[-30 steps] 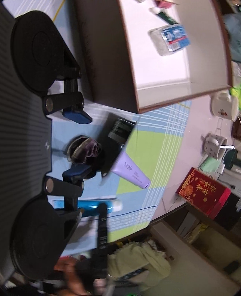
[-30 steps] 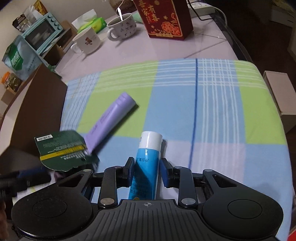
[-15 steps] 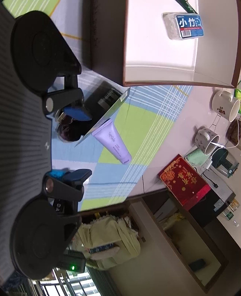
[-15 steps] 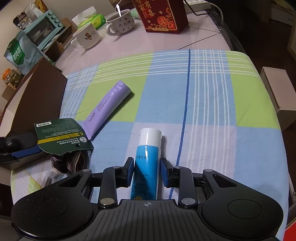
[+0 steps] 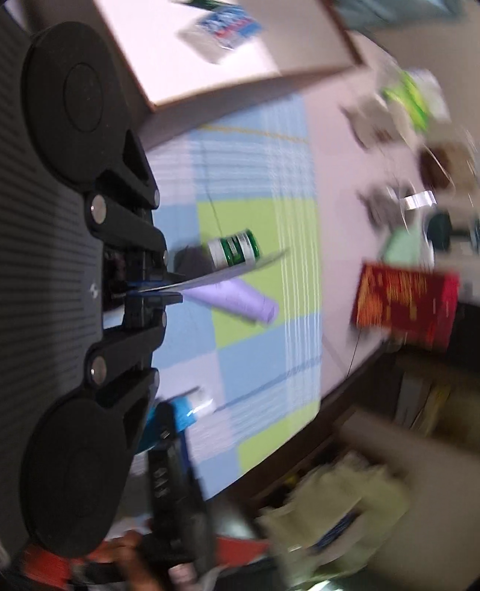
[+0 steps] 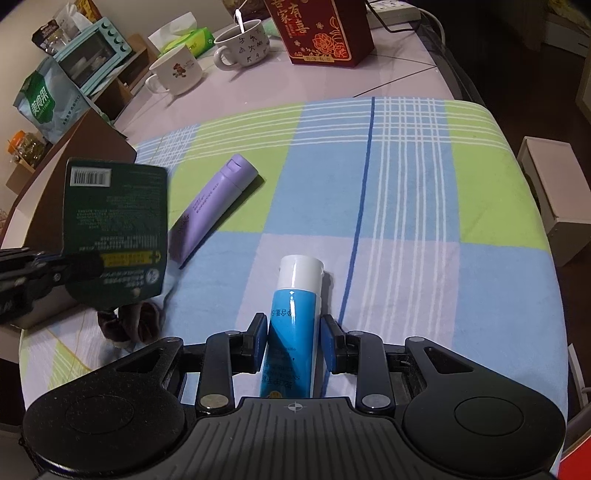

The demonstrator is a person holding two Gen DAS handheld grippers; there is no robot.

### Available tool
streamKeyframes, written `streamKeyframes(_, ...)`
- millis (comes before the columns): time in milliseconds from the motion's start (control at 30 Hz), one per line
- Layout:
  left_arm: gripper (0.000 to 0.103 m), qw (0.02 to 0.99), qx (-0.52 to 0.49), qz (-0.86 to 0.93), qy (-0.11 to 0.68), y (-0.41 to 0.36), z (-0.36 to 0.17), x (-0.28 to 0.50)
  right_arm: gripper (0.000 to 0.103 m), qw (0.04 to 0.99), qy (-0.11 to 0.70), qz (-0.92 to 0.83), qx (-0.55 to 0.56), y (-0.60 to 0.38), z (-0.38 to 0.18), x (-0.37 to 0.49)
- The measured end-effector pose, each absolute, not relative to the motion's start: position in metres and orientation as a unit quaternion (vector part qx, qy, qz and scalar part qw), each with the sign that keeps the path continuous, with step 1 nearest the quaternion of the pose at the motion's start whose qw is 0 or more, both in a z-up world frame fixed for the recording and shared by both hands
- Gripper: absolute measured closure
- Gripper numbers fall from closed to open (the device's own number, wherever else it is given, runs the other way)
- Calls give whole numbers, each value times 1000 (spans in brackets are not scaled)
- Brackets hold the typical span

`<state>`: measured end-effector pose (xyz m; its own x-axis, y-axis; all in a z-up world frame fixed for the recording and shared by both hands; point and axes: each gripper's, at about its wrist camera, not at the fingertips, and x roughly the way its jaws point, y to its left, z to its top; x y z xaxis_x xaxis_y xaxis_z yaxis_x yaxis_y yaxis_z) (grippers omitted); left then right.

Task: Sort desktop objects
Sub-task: 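Grasp the blue tube with the right tool while the left tool reaches for the purple tube, then close the left tool on the purple tube and lift it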

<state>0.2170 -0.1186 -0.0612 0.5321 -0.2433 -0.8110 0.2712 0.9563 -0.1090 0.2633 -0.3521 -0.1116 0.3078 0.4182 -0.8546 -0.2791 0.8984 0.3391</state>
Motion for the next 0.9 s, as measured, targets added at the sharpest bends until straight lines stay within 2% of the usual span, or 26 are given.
streamKeyframes(100,103,872,49,-180,453,-130,-53,205,74,807,546,216,66,-356,-112,259)
streamKeyframes(233,103,866,28,-188,462,-124,-49,194,74,807,545,220,51,-356,-111,250)
streamKeyframes(500,103,850,16,-181,495,-118,-60,160,74,822,509,234,-100,-320,-112,213)
streamKeyframes(633,103,840,89,-216,489,-140,-74,136,74,824,508,231,-100,-327,-112,202)
streamKeyframes(733,97,832,127,-250,478,-156,-75,127,74,824,510,228,-93,-335,-112,195)
streamKeyframes(767,92,831,119,-261,477,-156,-72,127,74,825,510,227,-90,-338,-112,193)
streamKeyframes(900,87,835,100,-272,468,-146,-61,125,74,826,512,222,-81,-348,-112,184)
